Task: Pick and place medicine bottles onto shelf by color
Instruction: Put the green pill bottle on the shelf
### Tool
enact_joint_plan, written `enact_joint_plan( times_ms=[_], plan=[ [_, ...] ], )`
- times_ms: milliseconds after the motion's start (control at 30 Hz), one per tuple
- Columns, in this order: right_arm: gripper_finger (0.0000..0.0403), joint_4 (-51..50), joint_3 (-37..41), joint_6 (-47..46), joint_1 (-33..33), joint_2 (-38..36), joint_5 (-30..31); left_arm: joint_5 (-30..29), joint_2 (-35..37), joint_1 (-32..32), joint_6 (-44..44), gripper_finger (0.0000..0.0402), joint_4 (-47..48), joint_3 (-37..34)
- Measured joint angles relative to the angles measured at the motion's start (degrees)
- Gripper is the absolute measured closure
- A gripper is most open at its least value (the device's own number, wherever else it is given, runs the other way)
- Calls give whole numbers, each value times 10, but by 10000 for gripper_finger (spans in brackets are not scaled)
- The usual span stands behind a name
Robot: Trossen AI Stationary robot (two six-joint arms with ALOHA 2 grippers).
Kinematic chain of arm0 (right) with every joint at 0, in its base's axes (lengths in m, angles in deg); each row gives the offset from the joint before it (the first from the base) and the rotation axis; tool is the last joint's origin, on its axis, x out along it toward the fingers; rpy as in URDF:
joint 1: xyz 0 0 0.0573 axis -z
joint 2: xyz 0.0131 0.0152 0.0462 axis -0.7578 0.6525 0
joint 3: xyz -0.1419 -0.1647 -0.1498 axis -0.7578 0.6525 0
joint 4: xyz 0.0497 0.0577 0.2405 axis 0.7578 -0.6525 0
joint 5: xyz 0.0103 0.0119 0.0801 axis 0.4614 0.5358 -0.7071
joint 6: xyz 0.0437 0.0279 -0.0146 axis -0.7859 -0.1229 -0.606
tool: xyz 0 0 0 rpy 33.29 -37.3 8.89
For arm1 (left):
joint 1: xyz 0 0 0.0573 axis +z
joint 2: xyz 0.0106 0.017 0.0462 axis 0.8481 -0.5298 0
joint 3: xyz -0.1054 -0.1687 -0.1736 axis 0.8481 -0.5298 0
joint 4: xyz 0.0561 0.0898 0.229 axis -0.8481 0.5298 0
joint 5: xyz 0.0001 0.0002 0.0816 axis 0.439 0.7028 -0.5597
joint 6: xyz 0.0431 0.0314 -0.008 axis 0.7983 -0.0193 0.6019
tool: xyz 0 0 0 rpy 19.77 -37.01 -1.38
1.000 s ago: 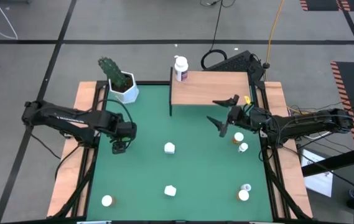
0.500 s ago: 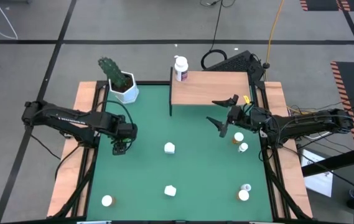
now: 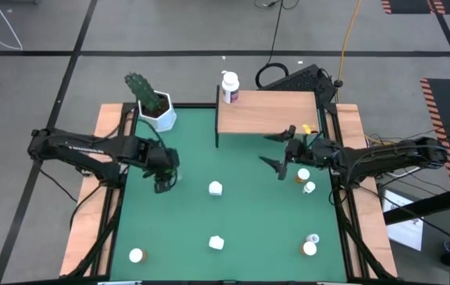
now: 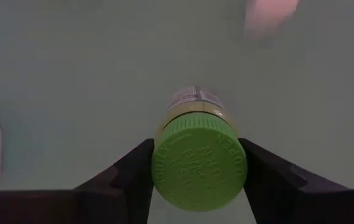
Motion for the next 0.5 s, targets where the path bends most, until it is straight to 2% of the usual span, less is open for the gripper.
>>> enact_joint_plan(
  times_ms=[133,233,333,500],
  plan=[
    [60,99,18,-8,-3,65,-41,-31,-1,6,-19,181,-118,44],
    [60,130,10,18,-14,116,-87,-36,-13,8,-18,187,-225,56],
    [60,133,-12,39,-31,160,-65,-34,-43,8,-10,200,-298,68],
    [60,136,-51,96,-58,191,4,-33,-110,19,-38,199,-315,107]
  ],
)
